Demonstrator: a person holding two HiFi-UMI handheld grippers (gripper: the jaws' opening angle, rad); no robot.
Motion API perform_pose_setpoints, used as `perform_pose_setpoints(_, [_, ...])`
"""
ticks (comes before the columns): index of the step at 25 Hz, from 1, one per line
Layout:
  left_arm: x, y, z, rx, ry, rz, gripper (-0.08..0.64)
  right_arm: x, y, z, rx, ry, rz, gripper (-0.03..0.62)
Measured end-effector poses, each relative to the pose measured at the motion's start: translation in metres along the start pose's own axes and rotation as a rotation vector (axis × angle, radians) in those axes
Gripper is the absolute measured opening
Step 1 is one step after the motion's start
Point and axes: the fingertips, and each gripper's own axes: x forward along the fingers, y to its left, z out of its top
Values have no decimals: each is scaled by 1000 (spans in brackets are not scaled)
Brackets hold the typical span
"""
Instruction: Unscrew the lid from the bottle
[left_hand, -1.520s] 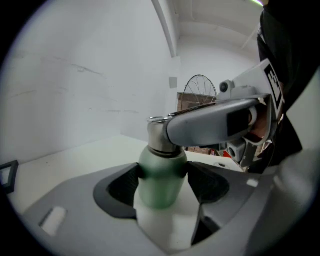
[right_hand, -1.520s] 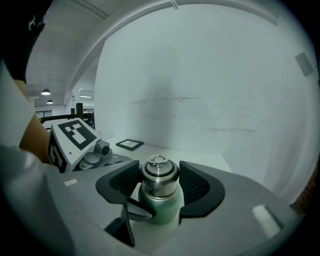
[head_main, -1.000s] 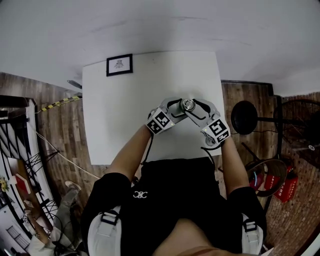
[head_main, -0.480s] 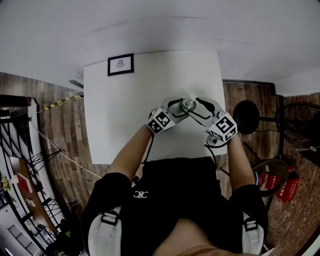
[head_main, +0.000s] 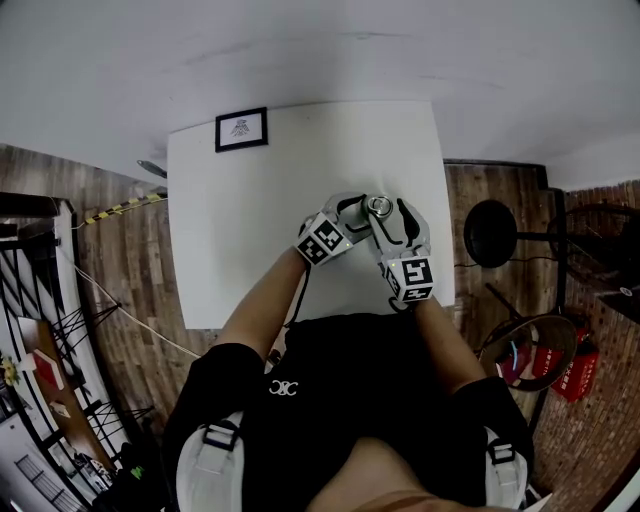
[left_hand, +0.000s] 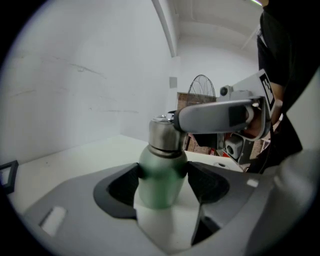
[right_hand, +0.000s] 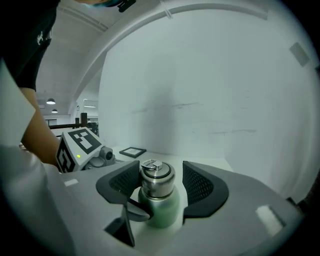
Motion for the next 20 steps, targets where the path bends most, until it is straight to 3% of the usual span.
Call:
perform_pose_setpoints(3, [0,-1,0,0,1,0,360,9,1,-5,2,17,-9,258])
perform_pose_setpoints(9, [0,-1,0,-4,5,2,359,17,4,-16,16,78,67,255])
perform_pose_setpoints(15, [1,0,-1,-4,4,6,360,16,7,-19,-91,85,141,255])
perform_pose_setpoints(20, [1,0,-1,-6,5,11,360,16,8,-20,-117,111,274,253])
